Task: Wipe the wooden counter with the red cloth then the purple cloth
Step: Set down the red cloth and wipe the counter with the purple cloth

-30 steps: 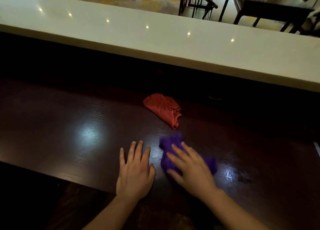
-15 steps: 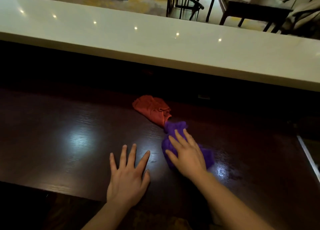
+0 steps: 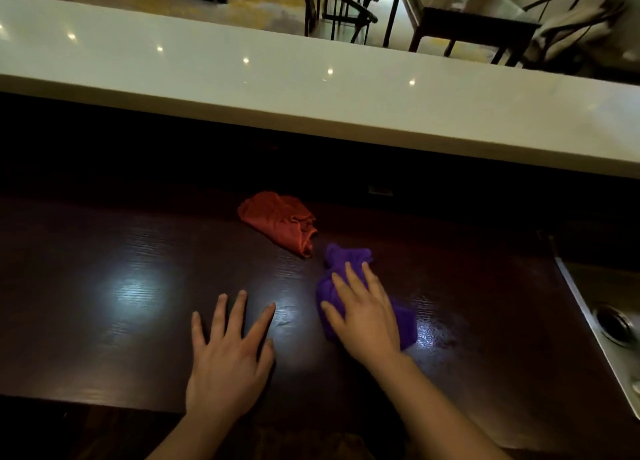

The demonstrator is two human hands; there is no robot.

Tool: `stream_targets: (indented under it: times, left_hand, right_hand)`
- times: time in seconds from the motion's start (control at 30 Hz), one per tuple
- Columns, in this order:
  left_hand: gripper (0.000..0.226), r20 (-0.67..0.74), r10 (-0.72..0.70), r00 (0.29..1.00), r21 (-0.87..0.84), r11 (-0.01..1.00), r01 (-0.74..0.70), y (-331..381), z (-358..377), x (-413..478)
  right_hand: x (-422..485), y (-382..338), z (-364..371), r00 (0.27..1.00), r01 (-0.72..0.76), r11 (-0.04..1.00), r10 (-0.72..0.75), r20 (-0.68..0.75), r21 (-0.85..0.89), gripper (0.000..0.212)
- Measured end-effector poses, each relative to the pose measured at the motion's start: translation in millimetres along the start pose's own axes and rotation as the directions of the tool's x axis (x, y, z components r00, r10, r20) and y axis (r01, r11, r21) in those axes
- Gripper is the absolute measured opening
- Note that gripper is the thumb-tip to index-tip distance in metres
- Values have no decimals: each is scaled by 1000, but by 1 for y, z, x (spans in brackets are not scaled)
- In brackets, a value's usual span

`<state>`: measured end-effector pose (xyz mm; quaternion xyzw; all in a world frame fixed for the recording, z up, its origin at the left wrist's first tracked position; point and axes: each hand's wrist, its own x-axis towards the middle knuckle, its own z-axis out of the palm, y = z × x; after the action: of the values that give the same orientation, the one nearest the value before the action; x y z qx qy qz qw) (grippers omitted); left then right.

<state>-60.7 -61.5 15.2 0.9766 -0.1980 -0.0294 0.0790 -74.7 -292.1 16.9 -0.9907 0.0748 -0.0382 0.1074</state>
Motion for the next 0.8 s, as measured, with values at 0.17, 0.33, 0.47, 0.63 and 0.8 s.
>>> stream_targets:
  times: [0.17,0.33,0.47,0.63,0.8]
  left_hand:
    - [60,1,-11,1000,-2,1000,11,2,-2,-1]
    - [61,6,-7,1000,-6,1000,8,1,0,0]
    - [61,11,-7,1000,22,1000,7,2,3,1]
    - [66,52,-15,999,38,999,13,1,5,-1]
    - [66,38,-1,999,50,999,0,5,2,-1]
  right_hand:
    - [-19,-22,5,999,-44,999,44,24,19,63]
    - [-79,10,0,988,145,989,-146,48,8,58]
    - [-39,28,-11,997,-73,997,73,20,-2,60]
    - [-60,-18,1,1000,-27,999,28,-6,42,60]
    - [-119,38,-9,1000,-2,1000,2,-17,-13,55]
